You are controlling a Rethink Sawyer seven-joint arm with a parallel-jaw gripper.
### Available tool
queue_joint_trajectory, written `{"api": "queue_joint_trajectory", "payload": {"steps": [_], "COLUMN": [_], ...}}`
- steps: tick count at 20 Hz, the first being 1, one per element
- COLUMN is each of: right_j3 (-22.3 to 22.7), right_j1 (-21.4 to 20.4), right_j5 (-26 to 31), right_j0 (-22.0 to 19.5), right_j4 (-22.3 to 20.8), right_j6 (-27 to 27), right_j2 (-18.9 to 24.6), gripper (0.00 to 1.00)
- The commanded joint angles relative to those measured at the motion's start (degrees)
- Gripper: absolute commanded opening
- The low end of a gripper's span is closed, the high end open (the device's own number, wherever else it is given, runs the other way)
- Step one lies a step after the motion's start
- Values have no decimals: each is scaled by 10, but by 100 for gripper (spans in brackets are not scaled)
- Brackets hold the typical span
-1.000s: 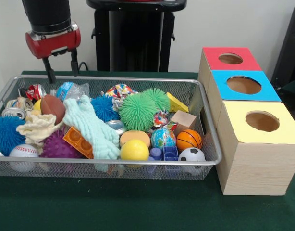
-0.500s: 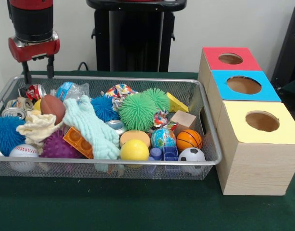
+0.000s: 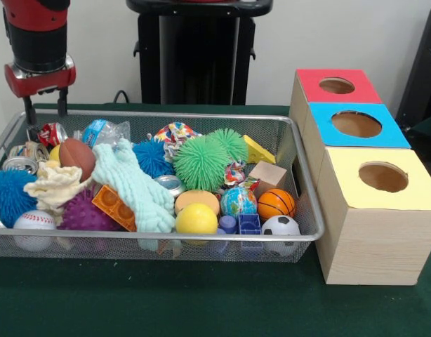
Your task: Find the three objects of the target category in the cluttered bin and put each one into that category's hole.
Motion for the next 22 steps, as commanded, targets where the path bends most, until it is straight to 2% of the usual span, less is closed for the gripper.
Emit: {"api": "queue_joint_trajectory", "payload": {"steps": [1, 4, 5, 8, 12, 17, 20, 22], "right_j3": [-47, -39, -33, -36, -28, -33, -45, -38], "right_j1": [51, 65, 70, 87, 104, 92, 103, 112], "right_j5": [-57, -68, -70, -79, -82, -42, -31, -33], "right_j0": [-5, -24, -35, -48, -85, -105, -112, -124], "right_j4": [-35, -16, -10, -19, -1, 2, -9, -13], "right_j6": [-25, -54, -81, -112, -158, -195, -215, -241], "right_j2": [-17, 3, 15, 24, 58, 64, 67, 79], "gripper": [100, 100, 100, 100, 100, 100, 100, 100]}}
